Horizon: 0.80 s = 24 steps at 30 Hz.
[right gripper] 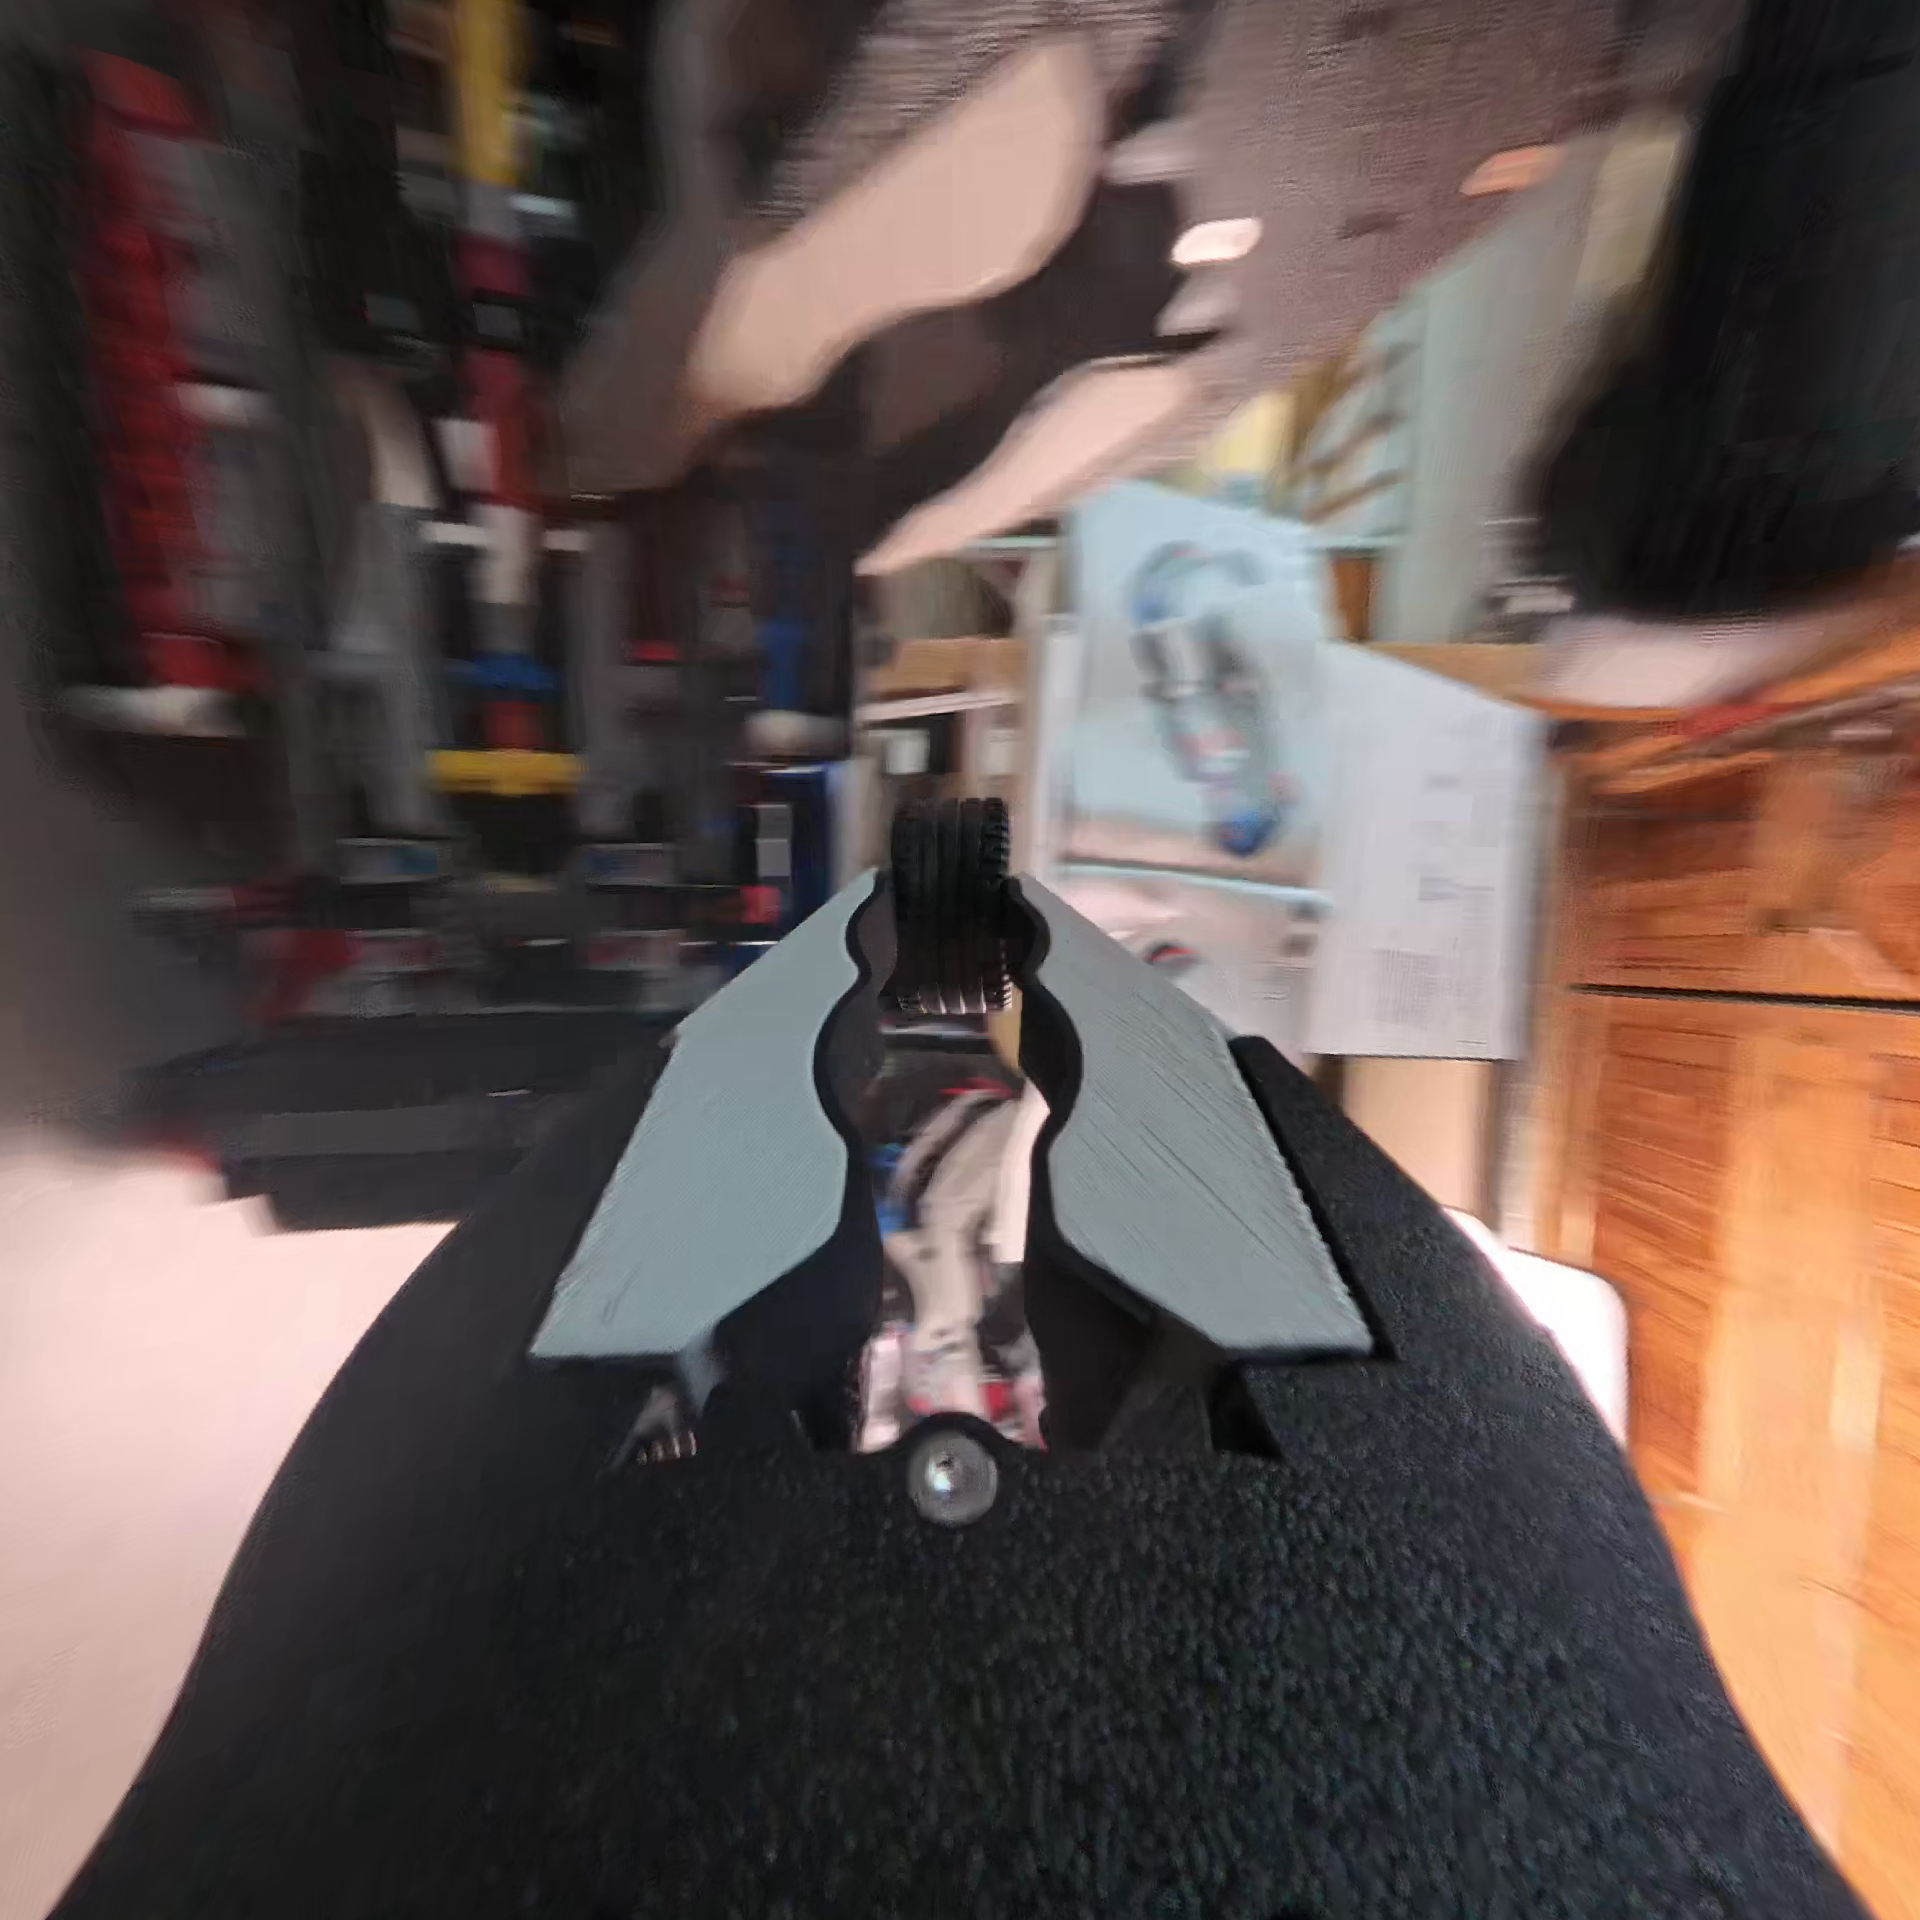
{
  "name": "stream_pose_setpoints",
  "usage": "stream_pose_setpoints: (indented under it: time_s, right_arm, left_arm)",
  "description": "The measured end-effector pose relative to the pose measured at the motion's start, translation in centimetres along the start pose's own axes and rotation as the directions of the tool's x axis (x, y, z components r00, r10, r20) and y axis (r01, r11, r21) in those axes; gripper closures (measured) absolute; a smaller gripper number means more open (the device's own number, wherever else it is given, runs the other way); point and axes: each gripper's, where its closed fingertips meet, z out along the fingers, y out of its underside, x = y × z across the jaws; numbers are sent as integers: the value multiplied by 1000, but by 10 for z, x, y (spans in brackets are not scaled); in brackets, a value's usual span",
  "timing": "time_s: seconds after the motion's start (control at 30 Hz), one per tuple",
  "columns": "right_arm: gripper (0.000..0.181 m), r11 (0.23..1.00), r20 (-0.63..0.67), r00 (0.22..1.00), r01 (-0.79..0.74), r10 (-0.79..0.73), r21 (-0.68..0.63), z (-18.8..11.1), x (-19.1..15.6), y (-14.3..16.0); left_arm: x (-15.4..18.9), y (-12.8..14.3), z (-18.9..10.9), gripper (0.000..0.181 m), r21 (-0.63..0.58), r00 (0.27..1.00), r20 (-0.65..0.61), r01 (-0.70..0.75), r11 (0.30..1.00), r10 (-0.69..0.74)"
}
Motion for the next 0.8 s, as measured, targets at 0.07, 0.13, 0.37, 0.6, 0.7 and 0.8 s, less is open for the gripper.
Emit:
stream_pose_setpoints:
  time_s: [0.07,0.13,0.37,0.6,0.7,0.8]
  right_arm:
    - [163,995,-100,990,-95,95,5,-8,51,3]
    - [162,993,-31,992,-119,120,16,-10,55,-2]
    - [160,895,27,915,-387,403,-222,5,29,80]
    - [160,611,116,613,-713,781,-343,33,-49,162]
    - [160,511,101,504,-816,858,-271,37,-47,161]
    - [160,415,112,400,-884,910,-214,36,-35,153]
  left_arm:
    - [1,-1,0,135,8,1000,14,-6,1000,6]
    - [5,-2,-2,135,16,1000,-2,-21,1000,21]
    - [9,-2,-3,134,54,1000,-8,-24,998,24]
    - [11,-2,-4,133,62,1000,-7,-29,998,30]
    - [11,-1,-4,133,75,1000,-13,-24,997,25]
    - [12,-1,-5,133,78,999,-28,-28,997,30]
